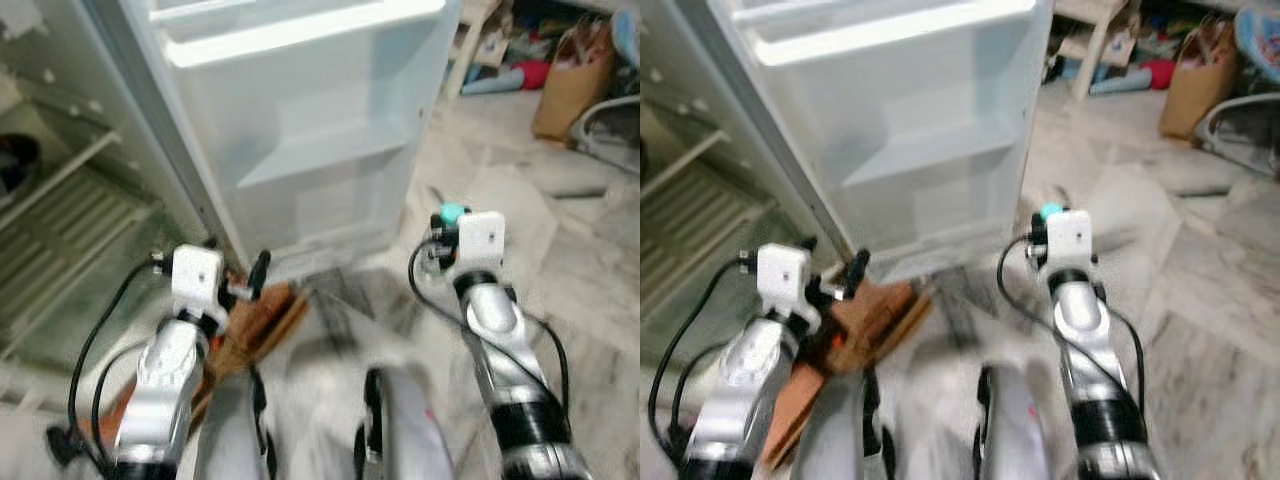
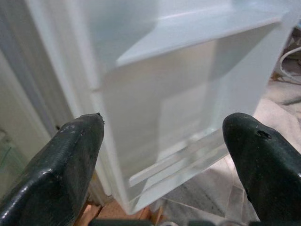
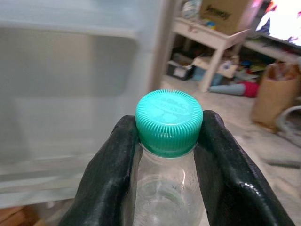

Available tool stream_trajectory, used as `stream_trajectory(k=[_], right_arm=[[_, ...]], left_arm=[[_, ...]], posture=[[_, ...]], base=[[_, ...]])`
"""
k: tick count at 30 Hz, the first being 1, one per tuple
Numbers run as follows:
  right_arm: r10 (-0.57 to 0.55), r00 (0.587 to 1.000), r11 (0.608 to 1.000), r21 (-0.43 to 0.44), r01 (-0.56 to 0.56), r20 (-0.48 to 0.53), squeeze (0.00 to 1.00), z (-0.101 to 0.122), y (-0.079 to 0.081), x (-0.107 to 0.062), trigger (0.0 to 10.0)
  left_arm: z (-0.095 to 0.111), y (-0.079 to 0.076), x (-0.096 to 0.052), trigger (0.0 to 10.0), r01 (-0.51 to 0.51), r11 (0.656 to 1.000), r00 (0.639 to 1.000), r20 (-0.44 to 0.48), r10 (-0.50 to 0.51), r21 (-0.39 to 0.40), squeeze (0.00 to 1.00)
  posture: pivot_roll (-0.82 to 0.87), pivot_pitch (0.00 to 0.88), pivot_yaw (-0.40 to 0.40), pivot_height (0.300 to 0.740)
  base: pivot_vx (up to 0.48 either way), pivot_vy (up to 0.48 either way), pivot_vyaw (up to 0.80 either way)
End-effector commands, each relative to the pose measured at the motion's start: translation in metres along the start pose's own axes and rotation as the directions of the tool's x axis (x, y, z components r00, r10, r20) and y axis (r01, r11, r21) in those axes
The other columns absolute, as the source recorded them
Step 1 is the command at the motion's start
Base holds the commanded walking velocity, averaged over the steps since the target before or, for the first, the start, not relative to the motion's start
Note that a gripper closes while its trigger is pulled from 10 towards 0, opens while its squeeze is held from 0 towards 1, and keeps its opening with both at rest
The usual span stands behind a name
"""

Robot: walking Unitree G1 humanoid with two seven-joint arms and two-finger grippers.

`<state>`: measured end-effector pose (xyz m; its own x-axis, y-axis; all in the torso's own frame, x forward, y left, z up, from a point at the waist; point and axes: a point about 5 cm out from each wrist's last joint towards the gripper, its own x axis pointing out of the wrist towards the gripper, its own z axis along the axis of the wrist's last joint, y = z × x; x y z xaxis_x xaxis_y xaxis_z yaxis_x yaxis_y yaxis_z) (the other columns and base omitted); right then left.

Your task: Restocking fridge

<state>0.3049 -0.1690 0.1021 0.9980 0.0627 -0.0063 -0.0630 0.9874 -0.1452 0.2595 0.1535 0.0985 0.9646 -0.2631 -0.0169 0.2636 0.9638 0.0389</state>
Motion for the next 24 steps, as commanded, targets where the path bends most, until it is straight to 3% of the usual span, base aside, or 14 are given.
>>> stream_trajectory(k=[1, 6, 24], right_arm=[[0.071, 0.997, 0.997, 0.039, -0.072, 0.024, 0.0, 0.005, 0.013, 0.0, 10.0], [0.118, 0.992, 0.992, 0.049, -0.12, 0.037, 0.0, 0.007, 0.018, -0.001, 10.0], [0.232, 0.97, 0.97, 0.05, -0.236, 0.074, 0.0, 0.012, 0.028, -0.005, 10.0]], left_arm=[[-0.003, 0.004, -0.004, 10.0, -0.017, 1.0, 1.0, -0.017, 0.017, 0.003, 0.0], [-0.003, 0.004, -0.004, 10.0, -0.019, 1.0, 1.0, -0.018, 0.019, 0.001, 0.0], [-0.003, 0.002, -0.002, 10.0, -0.017, 1.0, 1.0, -0.016, 0.017, -0.004, 0.0]], posture=[[0.0, 0.139, 0.017, 0.612], [0.0, 0.14, 0.013, 0.612], [-0.01, 0.141, 0.011, 0.612]], base=[[0.24, 0.0, 0.0], [0.144, 0.0, 0.0], [0.351, 0.0, 0.0]])
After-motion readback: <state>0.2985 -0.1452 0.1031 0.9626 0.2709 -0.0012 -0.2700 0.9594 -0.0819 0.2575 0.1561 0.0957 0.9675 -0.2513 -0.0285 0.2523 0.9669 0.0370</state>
